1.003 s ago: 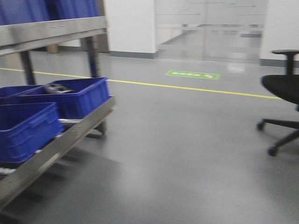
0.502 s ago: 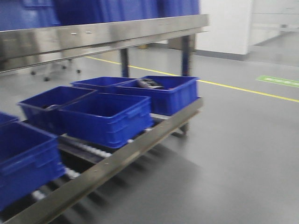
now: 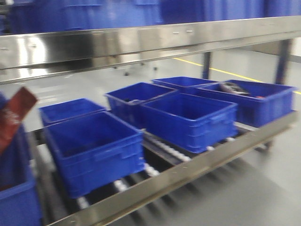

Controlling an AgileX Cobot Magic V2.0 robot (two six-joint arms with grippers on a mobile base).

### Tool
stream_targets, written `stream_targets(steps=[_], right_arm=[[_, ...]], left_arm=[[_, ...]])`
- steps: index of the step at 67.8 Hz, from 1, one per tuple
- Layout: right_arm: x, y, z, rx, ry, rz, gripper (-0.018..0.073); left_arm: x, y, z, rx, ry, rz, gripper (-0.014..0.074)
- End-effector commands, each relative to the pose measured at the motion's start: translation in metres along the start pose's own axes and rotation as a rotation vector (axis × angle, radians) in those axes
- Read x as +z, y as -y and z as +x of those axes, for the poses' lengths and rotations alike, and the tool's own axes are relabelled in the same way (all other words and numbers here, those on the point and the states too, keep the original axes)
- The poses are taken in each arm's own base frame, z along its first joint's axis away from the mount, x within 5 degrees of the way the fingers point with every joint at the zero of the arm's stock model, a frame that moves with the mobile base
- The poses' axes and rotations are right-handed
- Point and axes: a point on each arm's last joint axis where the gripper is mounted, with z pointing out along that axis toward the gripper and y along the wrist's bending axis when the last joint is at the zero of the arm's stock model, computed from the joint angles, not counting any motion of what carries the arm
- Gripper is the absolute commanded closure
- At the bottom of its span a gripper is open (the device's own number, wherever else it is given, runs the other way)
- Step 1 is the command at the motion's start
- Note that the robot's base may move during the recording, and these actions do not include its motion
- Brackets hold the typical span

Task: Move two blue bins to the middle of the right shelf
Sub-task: 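Turn and drive toward the second rack of blue bins carrying the teal bin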

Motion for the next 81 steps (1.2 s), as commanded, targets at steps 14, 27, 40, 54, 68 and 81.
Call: stream_targets(steps=[14,27,40,54,68,81], right_arm=[[-0.0105,-0.0022,-0.0154,-0.017,0.131,-0.015,0.0713],[-0.0105,-0.0022,-0.0154,-0.017,0.131,-0.015,0.0713],[-0.0105,-0.0022,-0.0154,-0.017,0.131,-0.015,0.0713],[-0.0105,-0.0022,-0.0154,-0.017,0.131,-0.015,0.0713],[-0.0105,-0.0022,-0.0154,-0.017,0.131,-0.015,0.0713],[-0.0105,-0.0022,-0.0154,-0.017,0.131,-0.015,0.0713]], left_arm=[[-0.0155,0.0022,-0.0126,0.004,0.112,0.036,0.0707],[-0.0155,0.0022,-0.0126,0.004,0.112,0.036,0.0707],[-0.0155,0.0022,-0.0126,0.004,0.112,0.036,0.0707],[-0.0155,0.0022,-0.0126,0.004,0.112,0.036,0.0707],[-0.0155,0.0022,-0.0126,0.004,0.112,0.036,0.0707],[-0.0155,0.0022,-0.0126,0.004,0.112,0.036,0.0707]])
